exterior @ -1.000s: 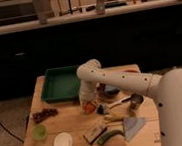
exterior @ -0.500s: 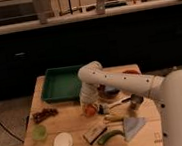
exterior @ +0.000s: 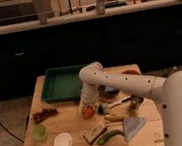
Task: Place apple in table surface
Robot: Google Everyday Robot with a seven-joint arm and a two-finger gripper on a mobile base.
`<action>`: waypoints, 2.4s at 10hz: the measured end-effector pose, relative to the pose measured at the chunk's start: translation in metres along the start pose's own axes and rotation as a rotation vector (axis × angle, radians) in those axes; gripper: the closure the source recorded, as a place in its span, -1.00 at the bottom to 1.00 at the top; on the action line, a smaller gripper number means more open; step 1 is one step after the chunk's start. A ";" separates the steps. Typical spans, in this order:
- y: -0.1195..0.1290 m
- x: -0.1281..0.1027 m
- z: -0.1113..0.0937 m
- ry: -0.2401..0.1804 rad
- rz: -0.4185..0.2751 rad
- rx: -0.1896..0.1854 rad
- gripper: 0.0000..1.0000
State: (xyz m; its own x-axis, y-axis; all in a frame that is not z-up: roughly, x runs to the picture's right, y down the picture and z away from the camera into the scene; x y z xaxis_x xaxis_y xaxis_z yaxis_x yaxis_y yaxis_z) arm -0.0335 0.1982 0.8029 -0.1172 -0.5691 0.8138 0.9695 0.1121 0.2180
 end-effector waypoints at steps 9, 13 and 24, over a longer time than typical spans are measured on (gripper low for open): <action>0.003 0.005 -0.010 0.018 0.015 -0.008 -0.60; 0.008 0.010 -0.022 0.050 0.026 -0.012 -0.60; 0.009 0.011 -0.025 0.061 0.030 -0.011 -0.60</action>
State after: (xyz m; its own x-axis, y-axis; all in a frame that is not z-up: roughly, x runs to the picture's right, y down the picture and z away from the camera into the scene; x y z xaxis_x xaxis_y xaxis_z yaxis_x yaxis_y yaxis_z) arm -0.0207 0.1728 0.8005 -0.0756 -0.6140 0.7857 0.9746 0.1211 0.1883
